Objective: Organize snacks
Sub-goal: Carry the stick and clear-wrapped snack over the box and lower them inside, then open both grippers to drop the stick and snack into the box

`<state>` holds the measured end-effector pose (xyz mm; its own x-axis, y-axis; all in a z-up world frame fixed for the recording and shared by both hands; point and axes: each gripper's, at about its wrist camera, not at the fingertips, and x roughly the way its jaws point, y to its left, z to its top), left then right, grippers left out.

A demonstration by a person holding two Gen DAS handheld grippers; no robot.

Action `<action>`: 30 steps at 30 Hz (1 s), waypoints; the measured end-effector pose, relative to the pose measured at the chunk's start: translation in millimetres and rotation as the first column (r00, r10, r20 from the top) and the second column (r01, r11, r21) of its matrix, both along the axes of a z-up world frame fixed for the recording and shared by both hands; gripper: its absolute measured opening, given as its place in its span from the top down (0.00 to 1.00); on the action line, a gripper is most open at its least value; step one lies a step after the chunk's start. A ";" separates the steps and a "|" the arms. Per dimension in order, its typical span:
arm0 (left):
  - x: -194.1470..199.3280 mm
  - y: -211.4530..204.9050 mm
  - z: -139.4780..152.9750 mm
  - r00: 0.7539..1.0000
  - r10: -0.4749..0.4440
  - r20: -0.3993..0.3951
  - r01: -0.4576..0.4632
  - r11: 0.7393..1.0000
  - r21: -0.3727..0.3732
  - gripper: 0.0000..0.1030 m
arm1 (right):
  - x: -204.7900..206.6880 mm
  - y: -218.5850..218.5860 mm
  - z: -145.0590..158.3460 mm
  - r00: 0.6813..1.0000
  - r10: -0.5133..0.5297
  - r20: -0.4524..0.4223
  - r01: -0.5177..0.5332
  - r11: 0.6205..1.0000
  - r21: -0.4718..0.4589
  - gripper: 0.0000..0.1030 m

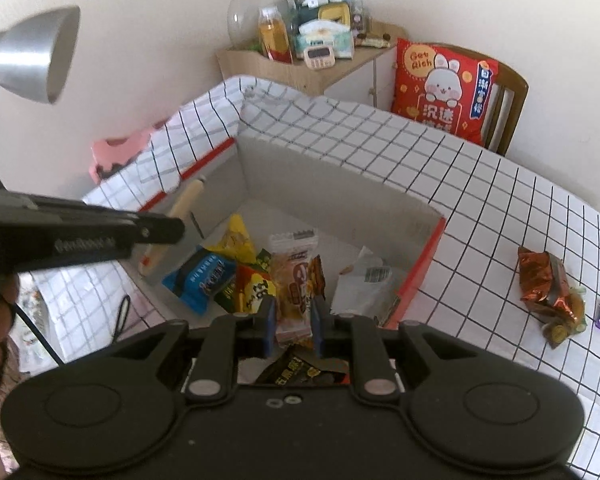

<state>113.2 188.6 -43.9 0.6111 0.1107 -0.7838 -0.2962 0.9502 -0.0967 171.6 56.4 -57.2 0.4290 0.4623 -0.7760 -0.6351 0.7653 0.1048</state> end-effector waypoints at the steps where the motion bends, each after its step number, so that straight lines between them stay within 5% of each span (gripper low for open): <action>1: 3.0 4.9 -3.4 1.000 0.003 -0.009 -0.003 1.000 -0.002 0.90 | 1.0 2.6 -3.0 1.000 -0.001 -0.002 0.001 1.000 -0.010 0.84; 18: 34.7 8.7 -61.8 0.987 -0.045 -0.157 0.048 0.999 0.015 0.90 | 14.6 34.0 -50.4 0.999 0.009 -0.045 -0.016 0.987 -0.159 0.84; 30: 32.0 -0.9 -79.1 0.978 -0.057 -0.203 0.058 0.998 -0.005 0.90 | 14.7 31.8 -56.6 0.999 -0.005 -0.054 -0.003 0.988 -0.154 0.77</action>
<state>145.2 187.7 -123.1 0.4448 0.0806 -0.8920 -0.2545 0.9663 -0.0396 186.4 88.2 -113.8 0.3847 0.3349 -0.8602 -0.6311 0.7755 0.0197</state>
